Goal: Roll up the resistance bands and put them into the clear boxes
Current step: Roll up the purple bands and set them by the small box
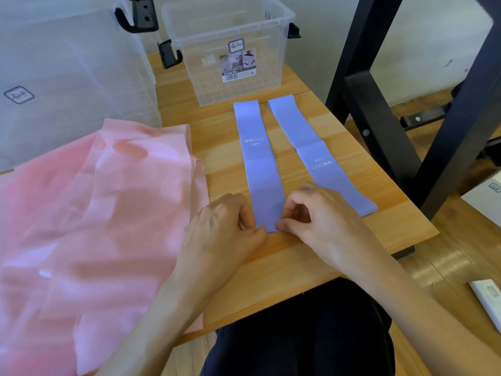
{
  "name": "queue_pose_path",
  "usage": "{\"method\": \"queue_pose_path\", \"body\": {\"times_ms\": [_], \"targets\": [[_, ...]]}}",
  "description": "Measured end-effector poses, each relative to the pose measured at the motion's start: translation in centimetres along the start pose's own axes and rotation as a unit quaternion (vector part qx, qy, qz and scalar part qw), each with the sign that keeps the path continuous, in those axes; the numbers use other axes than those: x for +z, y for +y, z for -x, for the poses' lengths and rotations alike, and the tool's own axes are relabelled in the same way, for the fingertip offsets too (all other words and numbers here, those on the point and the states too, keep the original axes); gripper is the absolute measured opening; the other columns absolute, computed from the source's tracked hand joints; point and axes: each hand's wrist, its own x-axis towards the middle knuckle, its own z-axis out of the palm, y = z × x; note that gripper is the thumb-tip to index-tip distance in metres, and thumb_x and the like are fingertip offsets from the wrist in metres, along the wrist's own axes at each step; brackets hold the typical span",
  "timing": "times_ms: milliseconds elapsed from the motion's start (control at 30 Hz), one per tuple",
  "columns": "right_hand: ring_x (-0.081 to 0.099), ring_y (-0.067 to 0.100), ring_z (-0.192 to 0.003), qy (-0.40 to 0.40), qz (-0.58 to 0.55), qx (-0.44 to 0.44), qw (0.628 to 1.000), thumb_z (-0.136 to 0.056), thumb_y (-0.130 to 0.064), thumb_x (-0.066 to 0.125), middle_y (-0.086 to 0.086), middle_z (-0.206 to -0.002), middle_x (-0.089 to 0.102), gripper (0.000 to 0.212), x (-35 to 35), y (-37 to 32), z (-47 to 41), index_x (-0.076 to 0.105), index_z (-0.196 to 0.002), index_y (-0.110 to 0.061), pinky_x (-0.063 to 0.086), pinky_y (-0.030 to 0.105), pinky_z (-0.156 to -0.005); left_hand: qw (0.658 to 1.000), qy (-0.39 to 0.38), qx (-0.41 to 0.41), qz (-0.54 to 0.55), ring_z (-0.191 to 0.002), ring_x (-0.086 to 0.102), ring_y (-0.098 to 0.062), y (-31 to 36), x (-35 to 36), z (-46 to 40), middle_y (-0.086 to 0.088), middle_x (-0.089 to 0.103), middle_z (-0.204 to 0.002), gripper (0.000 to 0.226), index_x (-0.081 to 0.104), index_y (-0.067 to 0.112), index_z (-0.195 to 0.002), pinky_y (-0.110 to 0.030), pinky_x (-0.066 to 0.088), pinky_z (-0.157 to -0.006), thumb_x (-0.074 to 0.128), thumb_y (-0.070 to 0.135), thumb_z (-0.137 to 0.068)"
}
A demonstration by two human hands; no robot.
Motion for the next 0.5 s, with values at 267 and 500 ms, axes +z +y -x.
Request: {"method": "queue_pose_path", "body": {"times_ms": [267, 500], "targets": [[0.057, 0.009, -0.073, 0.082, -0.041, -0.098, 0.991, -0.078, -0.022, 0.08, -0.006, -0.078, 0.06, 0.008, 1.3, 2.4, 1.1, 0.078, -0.079, -0.015, 0.045, 0.028, -0.069, 0.989, 0.056, 0.132, 0.042, -0.082, 0.063, -0.002, -1.4, 1.4, 1.5, 0.016, 0.058, -0.09, 0.005, 0.065, 0.03, -0.09, -0.034, 0.055, -0.068, 0.063, 0.026, -0.09], [0.058, 0.015, -0.074, 0.096, -0.018, -0.121, 0.988, -0.083, -0.022, 0.07, -0.002, -0.079, 0.058, 0.012, 1.7, 2.3, 1.0, 0.074, -0.08, -0.011, 0.045, 0.03, -0.068, 0.991, 0.03, 0.126, 0.033, -0.085, 0.062, 0.0, -1.5, 1.1, 1.1, 0.018, 0.058, -0.093, 0.006, 0.072, 0.03, -0.092, -0.03, 0.054, -0.072, 0.069, 0.032, -0.087]]}}
